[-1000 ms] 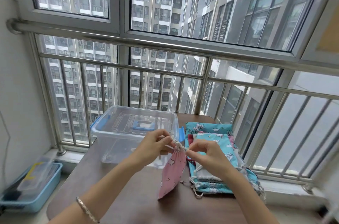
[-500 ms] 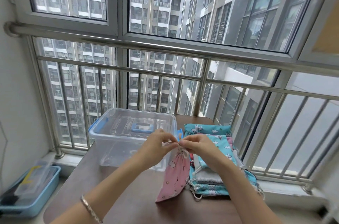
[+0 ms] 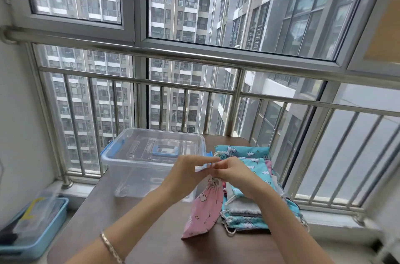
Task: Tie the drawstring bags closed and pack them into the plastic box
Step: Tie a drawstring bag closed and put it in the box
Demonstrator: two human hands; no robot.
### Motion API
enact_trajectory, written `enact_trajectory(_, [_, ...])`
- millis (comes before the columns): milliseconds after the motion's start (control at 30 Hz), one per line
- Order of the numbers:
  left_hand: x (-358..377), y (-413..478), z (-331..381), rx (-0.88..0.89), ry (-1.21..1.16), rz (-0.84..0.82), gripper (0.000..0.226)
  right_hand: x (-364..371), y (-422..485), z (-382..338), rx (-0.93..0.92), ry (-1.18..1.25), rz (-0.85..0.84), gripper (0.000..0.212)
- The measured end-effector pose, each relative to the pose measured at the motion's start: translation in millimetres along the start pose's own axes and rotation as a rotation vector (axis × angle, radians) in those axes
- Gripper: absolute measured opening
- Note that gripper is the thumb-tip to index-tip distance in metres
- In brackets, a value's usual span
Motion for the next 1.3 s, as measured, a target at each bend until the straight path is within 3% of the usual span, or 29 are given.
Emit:
enact_trajectory(200, [6.7,7.9,5.9,0.085,0.021,-0.070,0.038,4.8,-2.0,-3.9,-0.035,0.120,-0.060,0.013])
enact_trajectory(367, [0.8,9.8,-6.9,-0.112,-0.025,-0.036,0.057,8.0,-6.0,-1.7,-0.053,0.121,-0.112,0.017])
enact_trajectory(500, [-6.8,7.0,-11.9,-0.241,-0.003,0.020,0.038,4.5,-7.3,0.8,-0.046,0.211,-0.074,0.023])
enact_trajectory(633, [-1.9,3.8,-18.2,-0.385,-0.145,-0.055,0.022,1.4,-11.0,-3.0,-0.079,0.253,-0.055,0.028])
enact_trajectory(733, [-0.6,-0.4,-20.2,-0.481,-0.219,-0.122,0.029,1.6,-16.9,-9.1,-0.112,0.271,-0.061,0.027])
enact_trajectory(867, [-2.6,-4.9,-20.0,-0.486,0.000,-0.140,0.041,-0.6,-19.3,-11.8,-0.126,0.286,-0.041,0.025])
enact_trajectory(933, [3.5,-7.9,-19.6,-0.528,-0.118,-0.149,0.039,-1.0,-19.2,-11.7,-0.130,0.280,-0.031,0.024])
enact_trajectory(1167, [0.9,-12.5,-21.7,-0.612,-0.250,-0.038,0.016,-5.5,-18.1,-8.0,-0.093,0.230,0.048,0.023])
enact_trajectory(1300, [-0.2,-13.4,-19.9,-0.538,-0.266,0.091,0.008,-7.7,-15.7,-8.9,-0.058,0.133,0.107,0.016])
Point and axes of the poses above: each hand's wrist, its own y-axis towards the middle knuckle, its own x-axis out of the palm, z = x × y, the point moved 7 cm from there along y, towards the middle knuckle, and after that the axes turned 5 degrees about x, right-handed, at the moved point
